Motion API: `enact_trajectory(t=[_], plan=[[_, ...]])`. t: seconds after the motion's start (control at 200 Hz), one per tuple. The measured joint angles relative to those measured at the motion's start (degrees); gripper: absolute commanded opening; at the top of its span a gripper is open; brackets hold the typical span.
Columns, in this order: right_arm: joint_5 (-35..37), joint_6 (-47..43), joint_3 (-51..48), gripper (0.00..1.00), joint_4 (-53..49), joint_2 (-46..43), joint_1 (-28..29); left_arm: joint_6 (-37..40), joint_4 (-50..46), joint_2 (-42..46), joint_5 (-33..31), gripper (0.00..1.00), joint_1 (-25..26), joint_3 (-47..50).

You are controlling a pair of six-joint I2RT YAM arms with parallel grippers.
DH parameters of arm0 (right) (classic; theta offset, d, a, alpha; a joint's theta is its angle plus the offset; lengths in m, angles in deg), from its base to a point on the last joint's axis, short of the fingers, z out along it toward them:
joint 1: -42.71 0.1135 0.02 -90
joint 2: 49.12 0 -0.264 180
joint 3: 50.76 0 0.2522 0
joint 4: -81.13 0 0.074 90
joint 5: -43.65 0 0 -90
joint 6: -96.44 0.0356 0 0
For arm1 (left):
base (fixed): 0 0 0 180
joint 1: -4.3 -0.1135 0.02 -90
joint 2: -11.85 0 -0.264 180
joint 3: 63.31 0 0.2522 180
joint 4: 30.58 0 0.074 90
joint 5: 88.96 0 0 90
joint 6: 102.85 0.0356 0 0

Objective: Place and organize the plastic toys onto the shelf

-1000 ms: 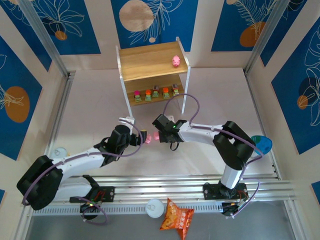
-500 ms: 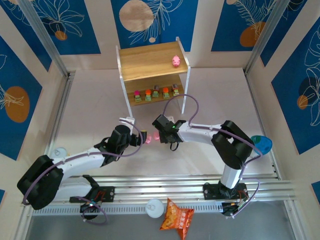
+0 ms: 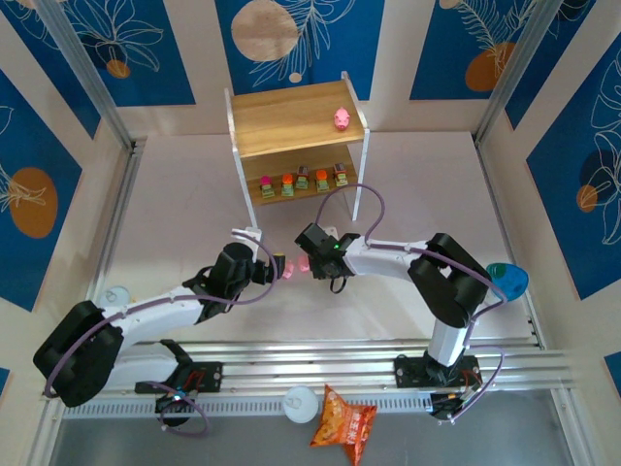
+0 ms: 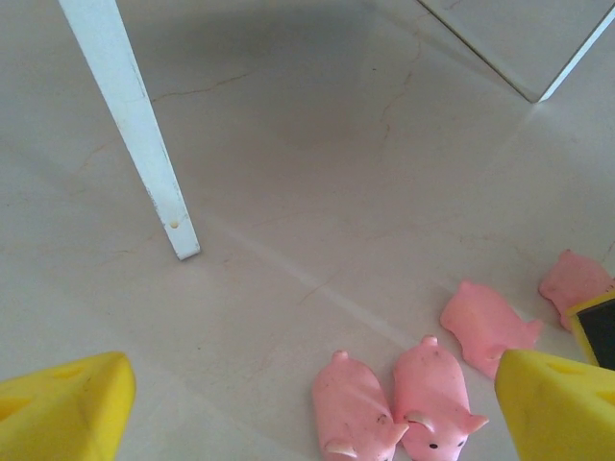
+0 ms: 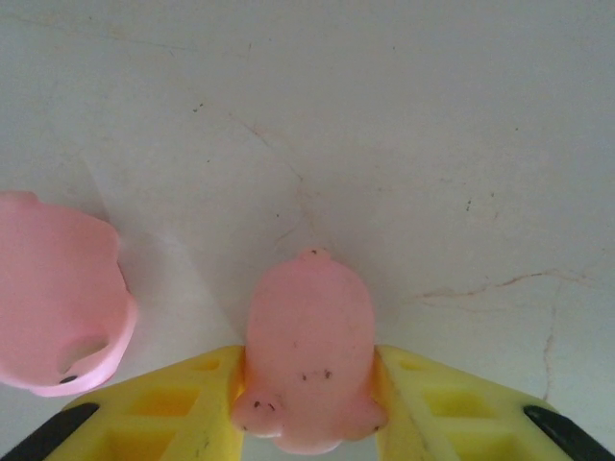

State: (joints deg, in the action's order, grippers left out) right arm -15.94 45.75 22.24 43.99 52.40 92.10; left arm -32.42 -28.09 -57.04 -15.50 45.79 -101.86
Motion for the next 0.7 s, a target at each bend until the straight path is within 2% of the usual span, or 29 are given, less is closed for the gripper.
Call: enact_trajectory(t=[0.34,0.7], plan=[[0.66,-0.72,0.42,0.35,-1.95,-0.2,0.17,0.0,0.02,-0.35,0.11,0.96,0.0,-0.02],[1.16,-2.67,2.71,0.33,-6.86,-4.66,0.61,0.0,0.04,-2.38,2.49,0.96,0.0,-0.46]])
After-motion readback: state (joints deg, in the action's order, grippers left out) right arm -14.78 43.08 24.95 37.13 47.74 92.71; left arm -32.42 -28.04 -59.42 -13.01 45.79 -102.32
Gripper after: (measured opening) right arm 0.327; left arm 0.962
